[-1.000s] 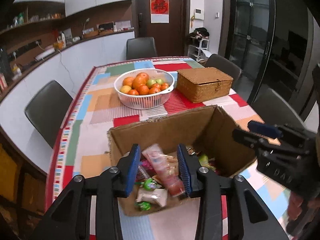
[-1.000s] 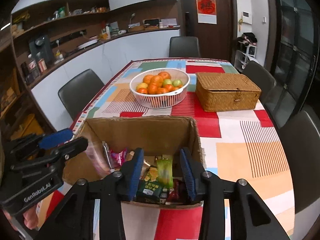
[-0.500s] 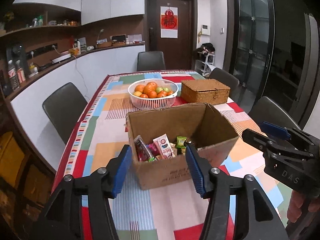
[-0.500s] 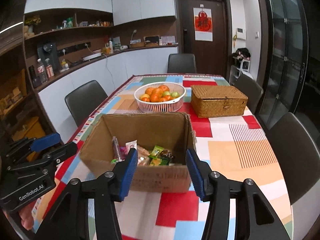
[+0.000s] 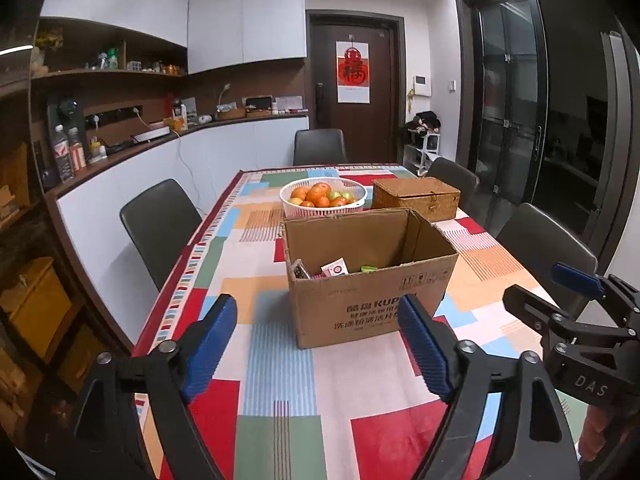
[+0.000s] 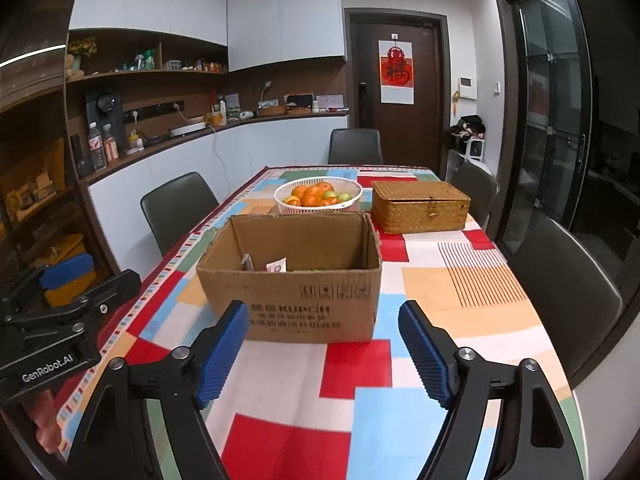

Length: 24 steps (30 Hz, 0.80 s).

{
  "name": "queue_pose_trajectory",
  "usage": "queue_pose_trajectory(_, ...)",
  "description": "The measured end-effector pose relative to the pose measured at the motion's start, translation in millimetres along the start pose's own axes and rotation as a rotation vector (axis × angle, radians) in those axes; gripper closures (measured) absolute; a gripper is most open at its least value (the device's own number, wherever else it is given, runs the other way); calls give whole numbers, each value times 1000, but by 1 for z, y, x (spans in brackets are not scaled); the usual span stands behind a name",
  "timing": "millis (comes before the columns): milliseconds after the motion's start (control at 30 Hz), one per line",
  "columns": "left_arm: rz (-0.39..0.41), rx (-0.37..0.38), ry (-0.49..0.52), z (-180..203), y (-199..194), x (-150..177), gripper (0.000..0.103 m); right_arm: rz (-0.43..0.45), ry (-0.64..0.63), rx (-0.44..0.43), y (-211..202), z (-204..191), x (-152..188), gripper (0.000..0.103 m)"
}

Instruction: Organize snacks

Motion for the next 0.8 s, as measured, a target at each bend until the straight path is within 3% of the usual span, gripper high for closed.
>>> queue_pose_trajectory(233, 51, -56, -12, -10, -24, 13, 5, 24, -7, 44, -26, 1, 10, 18)
queue_pose_trajectory(800, 88, -55, -4, -9, -63, 19, 0, 75, 2, 42, -66, -4, 19, 14)
Point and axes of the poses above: each gripper's, at about its wrist camera, not at the fingertips, and y roughly the way its jaws point, z to its right, x to its underside, the point moved 9 cm from there along y, roughly the way its jaws point, and after that the axes turned 1 degree about -z, right-handed, at the moved point
